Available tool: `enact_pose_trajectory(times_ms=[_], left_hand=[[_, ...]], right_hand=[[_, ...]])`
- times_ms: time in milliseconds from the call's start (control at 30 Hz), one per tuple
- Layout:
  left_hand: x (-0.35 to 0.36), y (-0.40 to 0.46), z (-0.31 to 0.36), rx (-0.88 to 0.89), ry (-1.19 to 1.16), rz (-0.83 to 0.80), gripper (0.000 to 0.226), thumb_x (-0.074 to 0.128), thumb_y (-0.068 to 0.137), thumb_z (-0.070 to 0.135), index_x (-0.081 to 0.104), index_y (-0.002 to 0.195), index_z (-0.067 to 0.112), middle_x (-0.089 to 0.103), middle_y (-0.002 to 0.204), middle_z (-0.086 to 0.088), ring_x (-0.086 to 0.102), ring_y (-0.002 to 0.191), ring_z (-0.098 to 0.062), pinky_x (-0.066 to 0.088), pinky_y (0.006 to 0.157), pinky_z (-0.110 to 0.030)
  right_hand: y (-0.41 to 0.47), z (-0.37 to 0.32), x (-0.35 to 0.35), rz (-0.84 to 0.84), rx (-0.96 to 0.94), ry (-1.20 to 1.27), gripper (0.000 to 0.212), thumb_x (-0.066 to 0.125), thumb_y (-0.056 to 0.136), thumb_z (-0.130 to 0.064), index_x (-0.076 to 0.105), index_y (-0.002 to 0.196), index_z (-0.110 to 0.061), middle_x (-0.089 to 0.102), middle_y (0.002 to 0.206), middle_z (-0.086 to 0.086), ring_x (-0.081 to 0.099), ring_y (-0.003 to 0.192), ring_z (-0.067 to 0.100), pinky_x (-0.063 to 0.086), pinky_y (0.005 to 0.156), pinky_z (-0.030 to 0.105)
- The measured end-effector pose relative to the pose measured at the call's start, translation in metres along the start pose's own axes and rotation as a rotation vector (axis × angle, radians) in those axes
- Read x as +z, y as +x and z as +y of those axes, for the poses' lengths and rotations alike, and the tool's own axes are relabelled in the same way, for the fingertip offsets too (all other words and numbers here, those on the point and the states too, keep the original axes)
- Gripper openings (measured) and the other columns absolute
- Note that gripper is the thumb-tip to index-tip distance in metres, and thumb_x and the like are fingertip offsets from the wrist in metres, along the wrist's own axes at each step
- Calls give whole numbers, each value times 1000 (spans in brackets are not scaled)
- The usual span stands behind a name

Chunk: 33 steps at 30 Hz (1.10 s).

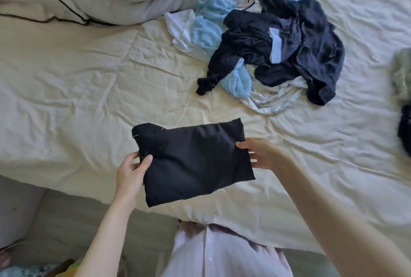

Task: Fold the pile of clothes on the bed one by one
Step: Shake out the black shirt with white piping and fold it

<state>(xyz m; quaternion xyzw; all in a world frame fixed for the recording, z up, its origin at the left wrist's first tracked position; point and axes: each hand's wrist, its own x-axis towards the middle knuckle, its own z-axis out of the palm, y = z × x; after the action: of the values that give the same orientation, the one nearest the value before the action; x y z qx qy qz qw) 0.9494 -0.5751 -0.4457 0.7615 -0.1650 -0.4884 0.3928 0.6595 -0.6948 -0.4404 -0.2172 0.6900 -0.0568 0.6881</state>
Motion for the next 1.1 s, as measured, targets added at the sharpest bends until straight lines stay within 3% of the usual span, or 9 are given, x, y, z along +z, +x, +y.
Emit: enact_pose_trajectory(times_ms=[233, 400, 567, 867, 1033, 1100], left_hand=[[34, -56, 32, 125, 173, -288, 18, 66, 87, 27, 60, 103, 24, 71, 85, -3, 67, 80, -19, 52, 65, -33], [97, -107, 53, 209, 268, -502, 12, 67, 87, 26, 59, 97, 27, 70, 91, -2, 66, 85, -20, 52, 67, -33], [167, -172, 50, 266, 344, -651, 10, 66, 87, 24, 58, 88, 29, 68, 89, -1, 66, 80, -17, 54, 67, -35], [294, -270, 11, 270, 512, -757, 10, 68, 86, 24, 64, 95, 24, 74, 77, -1, 69, 75, -18, 53, 68, -37], [360, -312, 15, 317, 555, -768, 14, 67, 86, 27, 62, 99, 27, 72, 87, -5, 68, 83, -21, 53, 71, -37], [378, -322, 22, 346, 556, -766, 10, 66, 87, 27, 62, 96, 29, 72, 86, -3, 68, 80, -19, 51, 66, -33]], right_hand=[[-107, 84, -55, 157, -97, 212, 13, 63, 88, -12, 66, 100, -12, 69, 100, 5, 64, 87, 22, 52, 67, 32], [-174, 147, -108, 293, -157, 407, 15, 61, 90, -14, 66, 105, -12, 67, 105, 8, 63, 95, 25, 51, 69, 33], [-220, 217, -166, 374, -191, 561, 16, 59, 91, -15, 67, 105, -18, 68, 102, 5, 63, 90, 23, 51, 71, 32], [-241, 324, -283, 405, -140, 743, 15, 59, 92, -13, 65, 105, -16, 66, 101, 7, 61, 88, 25, 52, 71, 35], [-255, 340, -352, 411, -147, 772, 16, 58, 92, -14, 64, 107, -16, 66, 101, 6, 61, 87, 23, 51, 69, 34], [-260, 335, -373, 406, -163, 778, 16, 59, 92, -14, 64, 106, -15, 66, 100, 4, 61, 86, 22, 50, 67, 33]])
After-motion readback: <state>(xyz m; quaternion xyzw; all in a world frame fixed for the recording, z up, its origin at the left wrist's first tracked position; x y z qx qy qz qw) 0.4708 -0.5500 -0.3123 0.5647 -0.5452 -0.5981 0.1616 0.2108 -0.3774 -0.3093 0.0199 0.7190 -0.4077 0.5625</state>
